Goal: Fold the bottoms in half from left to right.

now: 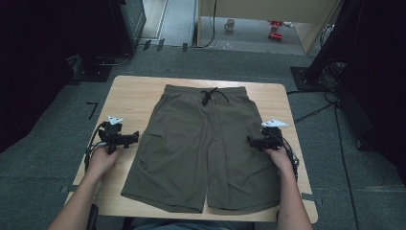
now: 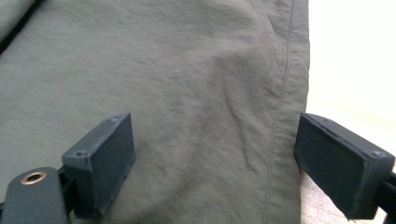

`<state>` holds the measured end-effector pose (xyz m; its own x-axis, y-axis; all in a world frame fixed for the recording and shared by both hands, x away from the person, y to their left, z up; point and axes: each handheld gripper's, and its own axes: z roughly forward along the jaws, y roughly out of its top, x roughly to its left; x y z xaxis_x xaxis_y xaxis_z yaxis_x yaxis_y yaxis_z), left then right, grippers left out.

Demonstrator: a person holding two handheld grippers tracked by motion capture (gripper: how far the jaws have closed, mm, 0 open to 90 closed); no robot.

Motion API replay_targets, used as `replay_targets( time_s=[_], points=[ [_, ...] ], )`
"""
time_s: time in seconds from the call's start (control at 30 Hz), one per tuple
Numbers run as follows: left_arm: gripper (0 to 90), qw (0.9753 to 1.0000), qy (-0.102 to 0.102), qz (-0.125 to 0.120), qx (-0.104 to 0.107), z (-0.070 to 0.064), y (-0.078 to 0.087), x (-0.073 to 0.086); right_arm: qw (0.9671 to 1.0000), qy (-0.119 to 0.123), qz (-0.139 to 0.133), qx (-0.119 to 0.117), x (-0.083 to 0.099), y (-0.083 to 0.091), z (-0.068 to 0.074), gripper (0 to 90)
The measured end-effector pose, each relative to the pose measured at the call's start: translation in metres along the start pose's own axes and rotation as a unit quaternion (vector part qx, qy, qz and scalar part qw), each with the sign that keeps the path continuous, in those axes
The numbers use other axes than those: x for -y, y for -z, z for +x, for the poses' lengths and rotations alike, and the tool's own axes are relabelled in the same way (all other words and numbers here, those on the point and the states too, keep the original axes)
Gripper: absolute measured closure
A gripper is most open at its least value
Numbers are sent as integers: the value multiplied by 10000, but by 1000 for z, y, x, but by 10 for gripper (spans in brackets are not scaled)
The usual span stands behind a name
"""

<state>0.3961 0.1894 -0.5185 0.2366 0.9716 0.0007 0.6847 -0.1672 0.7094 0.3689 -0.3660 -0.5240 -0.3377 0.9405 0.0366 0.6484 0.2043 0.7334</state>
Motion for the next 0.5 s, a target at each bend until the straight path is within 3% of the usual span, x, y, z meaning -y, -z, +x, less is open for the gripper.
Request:
replay_targets(
  time_s=[0.43, 0.5],
  points=[
    [13, 9998, -117, -4, 141, -1, 0, 0, 9999, -74, 14, 93, 0, 0, 1, 104],
    [15, 9995, -179, -28, 276, -1, 1, 1, 9999, -92, 12, 120, 1, 0, 2, 103]
  ],
)
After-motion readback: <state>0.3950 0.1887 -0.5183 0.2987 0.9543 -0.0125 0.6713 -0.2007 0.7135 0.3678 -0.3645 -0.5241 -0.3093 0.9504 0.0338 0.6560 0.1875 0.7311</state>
